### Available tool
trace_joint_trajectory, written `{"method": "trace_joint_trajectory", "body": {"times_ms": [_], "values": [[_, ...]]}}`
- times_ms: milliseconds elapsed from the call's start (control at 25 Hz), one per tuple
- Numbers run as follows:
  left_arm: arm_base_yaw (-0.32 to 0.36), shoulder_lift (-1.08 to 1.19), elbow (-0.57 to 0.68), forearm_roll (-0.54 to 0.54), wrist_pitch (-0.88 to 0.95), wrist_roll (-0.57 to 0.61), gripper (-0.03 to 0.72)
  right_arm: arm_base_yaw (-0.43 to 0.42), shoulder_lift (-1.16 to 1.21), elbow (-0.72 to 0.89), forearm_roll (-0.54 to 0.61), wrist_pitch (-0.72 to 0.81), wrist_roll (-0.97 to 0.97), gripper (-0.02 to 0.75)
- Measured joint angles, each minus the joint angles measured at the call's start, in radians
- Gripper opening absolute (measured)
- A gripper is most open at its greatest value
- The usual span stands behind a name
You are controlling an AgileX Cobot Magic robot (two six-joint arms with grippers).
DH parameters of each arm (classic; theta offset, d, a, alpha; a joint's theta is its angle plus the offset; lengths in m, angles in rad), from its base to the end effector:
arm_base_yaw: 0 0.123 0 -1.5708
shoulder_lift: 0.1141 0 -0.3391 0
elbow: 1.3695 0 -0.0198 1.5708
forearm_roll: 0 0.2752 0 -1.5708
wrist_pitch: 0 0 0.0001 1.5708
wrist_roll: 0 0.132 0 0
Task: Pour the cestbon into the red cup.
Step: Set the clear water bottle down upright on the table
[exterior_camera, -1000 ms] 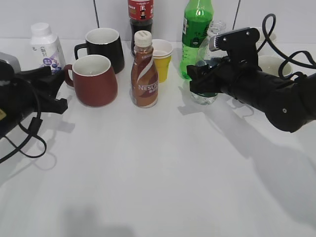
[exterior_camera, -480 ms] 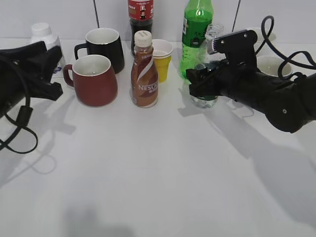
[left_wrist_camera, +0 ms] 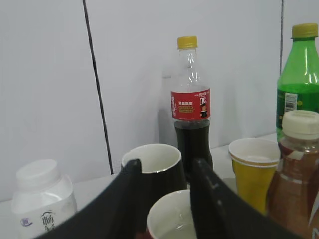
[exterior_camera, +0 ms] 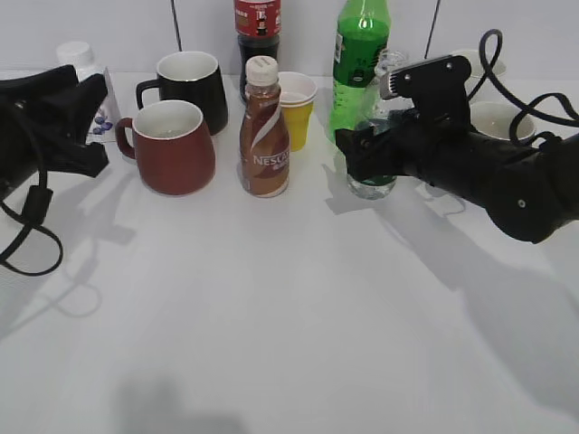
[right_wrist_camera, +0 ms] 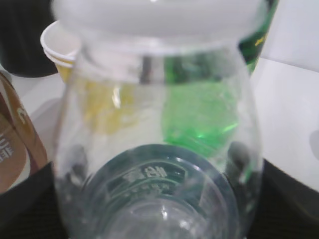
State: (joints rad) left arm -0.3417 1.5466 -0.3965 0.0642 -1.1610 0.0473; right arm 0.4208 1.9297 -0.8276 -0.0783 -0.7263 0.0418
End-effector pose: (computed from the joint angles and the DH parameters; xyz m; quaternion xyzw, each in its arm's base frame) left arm 0.2921 -0.1121 0.2426 0.1596 0.6527 -0.1188 0.7310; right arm 0.4014 0.1871 0.1637 -0.1891 0.7791 0.1402 0.5809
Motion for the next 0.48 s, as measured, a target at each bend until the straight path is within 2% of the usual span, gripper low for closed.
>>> {"method": "trace_joint_trajectory", "body": {"times_ms": [200, 480], "values": [[0.0, -0.036, 0.0, -0.002, 0.082, 0.0, 0.258, 0.0, -0.014, 0.0, 0.001, 0.066, 0.015, 0.66], [0.0, -0.153, 0.001, -0.011, 0.288, -0.096, 0.258, 0.0, -0.108, 0.0, 0.0, 0.264, 0.129, 0.66]]}}
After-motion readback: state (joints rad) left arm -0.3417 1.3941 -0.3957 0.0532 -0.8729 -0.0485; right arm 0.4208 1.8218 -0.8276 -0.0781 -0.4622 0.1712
